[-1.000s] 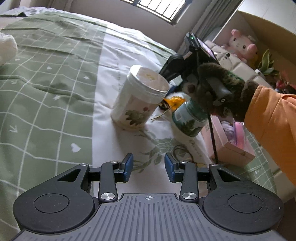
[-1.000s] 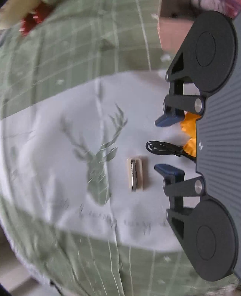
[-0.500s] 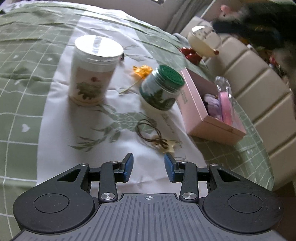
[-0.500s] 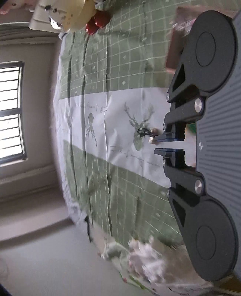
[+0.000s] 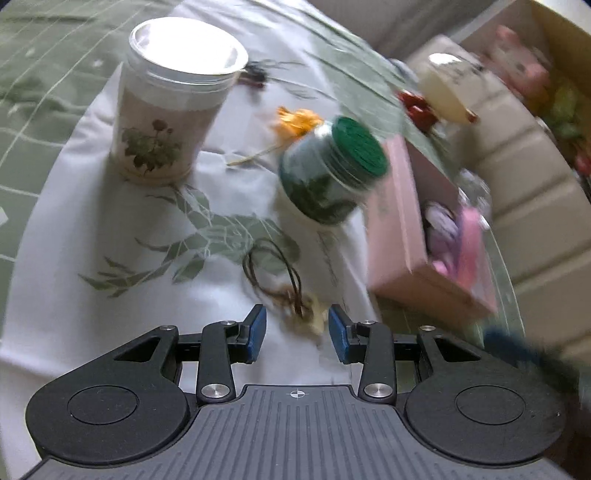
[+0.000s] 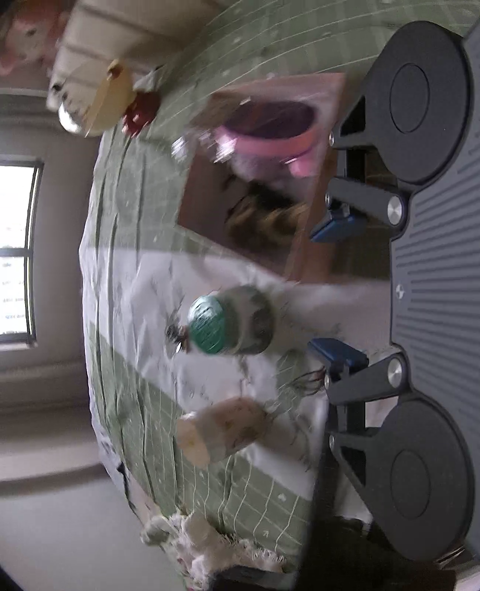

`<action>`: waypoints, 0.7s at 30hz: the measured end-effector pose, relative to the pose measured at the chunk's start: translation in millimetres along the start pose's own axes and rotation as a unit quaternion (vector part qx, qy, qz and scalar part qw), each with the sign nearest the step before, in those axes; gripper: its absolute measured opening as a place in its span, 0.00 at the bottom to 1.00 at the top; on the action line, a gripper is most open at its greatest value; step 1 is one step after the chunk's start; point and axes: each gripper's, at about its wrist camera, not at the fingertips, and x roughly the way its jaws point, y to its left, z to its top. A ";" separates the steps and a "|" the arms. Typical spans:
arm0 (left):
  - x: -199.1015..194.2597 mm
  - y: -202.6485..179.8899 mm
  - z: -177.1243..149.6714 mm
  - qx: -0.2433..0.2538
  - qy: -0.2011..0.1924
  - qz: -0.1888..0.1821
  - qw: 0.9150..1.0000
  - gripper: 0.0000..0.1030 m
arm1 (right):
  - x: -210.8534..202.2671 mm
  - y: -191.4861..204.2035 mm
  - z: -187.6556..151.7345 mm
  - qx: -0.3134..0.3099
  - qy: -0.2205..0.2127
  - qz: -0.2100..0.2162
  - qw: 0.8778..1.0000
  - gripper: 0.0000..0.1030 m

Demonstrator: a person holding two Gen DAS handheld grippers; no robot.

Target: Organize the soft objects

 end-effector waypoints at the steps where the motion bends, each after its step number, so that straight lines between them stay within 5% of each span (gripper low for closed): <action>1: 6.4 -1.8 3.8 -0.007 -0.005 0.004 1.000 0.40 | -1.5 -3.0 -6.7 0.002 0.002 -0.009 1.000 0.56; 7: 38.4 -36.9 0.2 0.109 -0.009 0.059 0.992 0.40 | -5.4 -10.1 -27.1 -0.044 -0.009 -0.052 0.998 0.56; 13: 40.6 -55.0 -42.9 0.308 -0.054 0.095 0.945 0.41 | -4.2 -19.5 -8.4 -0.041 -0.042 -0.032 0.998 0.68; 21: 33.5 -52.8 -39.1 0.286 -0.030 0.098 0.953 0.42 | 27.3 -15.3 33.0 -0.049 -0.031 -0.023 0.998 0.68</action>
